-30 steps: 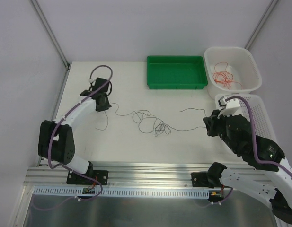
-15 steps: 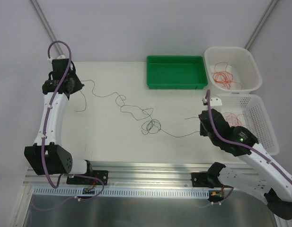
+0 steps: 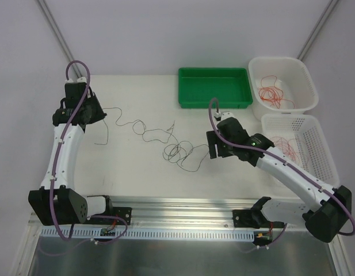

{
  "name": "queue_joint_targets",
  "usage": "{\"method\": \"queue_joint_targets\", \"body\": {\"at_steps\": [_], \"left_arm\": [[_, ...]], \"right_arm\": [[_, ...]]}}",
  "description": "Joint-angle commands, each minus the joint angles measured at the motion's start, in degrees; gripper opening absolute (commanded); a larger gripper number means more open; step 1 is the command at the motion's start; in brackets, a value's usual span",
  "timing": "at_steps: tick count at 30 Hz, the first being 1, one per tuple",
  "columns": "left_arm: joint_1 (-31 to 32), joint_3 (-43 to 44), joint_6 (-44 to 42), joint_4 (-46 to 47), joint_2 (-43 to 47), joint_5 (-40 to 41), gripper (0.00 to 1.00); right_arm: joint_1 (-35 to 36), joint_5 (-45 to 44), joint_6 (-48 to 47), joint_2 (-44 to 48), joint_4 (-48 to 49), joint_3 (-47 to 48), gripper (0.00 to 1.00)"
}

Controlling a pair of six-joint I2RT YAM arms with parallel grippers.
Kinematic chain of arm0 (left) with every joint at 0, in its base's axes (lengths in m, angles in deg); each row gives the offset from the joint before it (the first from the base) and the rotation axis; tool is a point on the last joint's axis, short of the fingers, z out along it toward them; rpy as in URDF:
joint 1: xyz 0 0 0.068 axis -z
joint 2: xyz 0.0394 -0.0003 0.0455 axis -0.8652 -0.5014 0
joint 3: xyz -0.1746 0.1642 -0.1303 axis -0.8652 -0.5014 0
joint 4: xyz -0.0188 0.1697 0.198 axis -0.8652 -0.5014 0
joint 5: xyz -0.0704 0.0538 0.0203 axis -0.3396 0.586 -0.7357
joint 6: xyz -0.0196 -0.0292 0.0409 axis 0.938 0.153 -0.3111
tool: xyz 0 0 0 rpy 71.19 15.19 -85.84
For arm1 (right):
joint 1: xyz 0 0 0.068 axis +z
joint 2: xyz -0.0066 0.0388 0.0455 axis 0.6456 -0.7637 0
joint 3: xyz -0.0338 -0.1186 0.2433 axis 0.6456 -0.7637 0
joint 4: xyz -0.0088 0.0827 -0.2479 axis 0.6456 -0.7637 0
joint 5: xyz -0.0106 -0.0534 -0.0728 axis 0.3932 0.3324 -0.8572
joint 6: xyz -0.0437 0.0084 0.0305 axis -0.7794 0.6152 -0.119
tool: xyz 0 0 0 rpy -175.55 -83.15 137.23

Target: Untangle the cables

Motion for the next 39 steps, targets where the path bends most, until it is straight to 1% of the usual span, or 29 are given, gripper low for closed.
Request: {"method": "queue_joint_targets", "body": {"at_steps": [1,3,5,6,8,9,11,15,16,21,24,27,28,30,31,32,33,34,36,37,39], "left_arm": [[0.16,-0.22,-1.61,2.01,2.2,-2.36,0.0],[0.16,-0.3,-1.61,2.1,2.46,-2.54,0.01],[0.16,-0.39,-1.7,2.1,2.72,-2.63,0.01],[0.16,-0.48,-1.7,2.1,2.9,-2.54,0.01],[0.16,-0.57,-1.87,2.19,2.99,-2.63,0.01],[0.08,-0.57,-1.87,2.19,3.08,-2.63,0.01],[0.08,-0.57,-1.96,2.28,2.99,-2.72,0.01],[0.08,-0.65,-2.05,2.28,3.08,-2.54,0.01],[0.08,-0.66,-1.96,2.28,2.99,-2.54,0.01],[-0.1,-0.65,-1.96,2.28,3.25,-2.1,0.01],[-0.19,-0.74,-1.96,2.28,3.52,-2.01,0.01],[-0.28,-0.74,-1.79,2.36,3.34,-2.28,0.01],[-0.36,-0.74,-1.87,2.36,3.25,-2.36,0.01],[-0.36,-0.74,-1.87,2.36,3.34,-2.28,0.01],[-0.36,-0.74,-1.87,2.45,3.43,-2.19,0.0],[-0.54,-0.83,-1.79,2.45,3.43,-2.02,0.01],[-0.63,-0.92,-1.79,2.45,3.43,-2.01,0.01],[-0.71,-0.92,-1.7,2.45,3.52,-1.84,0.01],[-1.06,-1.01,-1.61,2.45,3.6,-1.75,0.01],[-1.15,-0.92,-1.52,2.45,3.61,-1.66,0.01],[-1.85,-1.09,-1.35,2.45,3.6,-1.92,0.0]], "right_arm": [[0.32,10.53,-7.91,-3.75,12.38,5.12,0.78],[0.41,14.03,-10.9,-9.26,14.66,8.72,0.8],[0.41,14.85,-12.15,-13.58,15.81,12.75,0.8],[0.32,18.16,-12.67,-17.78,17.56,13.9,0.8],[0.32,20.55,-13.03,-21.58,18.89,16.8,0.81],[0.32,22.82,-12.86,-25.69,20.64,19.42,0.81],[0.32,25.29,-12.16,-30.8,24.58,21.9,0.82],[0.49,28.12,-10.92,-37.49,29.08,25.07,0.83],[0.5,28.56,-10.14,-40.56,29.96,26.38,0.83],[0.41,29.0,-7.85,-47.78,33.66,29.55,0.81],[0.32,29.09,-6.97,-50.25,36.37,29.56,0.75],[-0.12,28.74,-6.35,-51.48,36.3,29.65,0.63],[-0.21,28.21,-6.35,-51.4,36.12,29.21,0.51],[-1.08,26.46,-6.26,-50.18,36.73,26.59,0.36],[-1.43,25.93,-6.35,-49.47,37.17,25.35,0.22],[-2.57,24.79,-4.96,-48.51,37.52,24.12,0.15],[-3.36,24.17,-4.6,-46.23,37.53,20.89,0.09],[-4.24,23.56,-4.33,-44.56,37.79,19.2,0.01],[-7.14,21.89,-3.72,-41.22,38.14,13.07,0.01],[-8.28,21.1,-2.84,-37.29,38.14,10.95,0.01],[-12.06,18.11,-2.22,-33.23,36.48,6.04,0.01]]}}
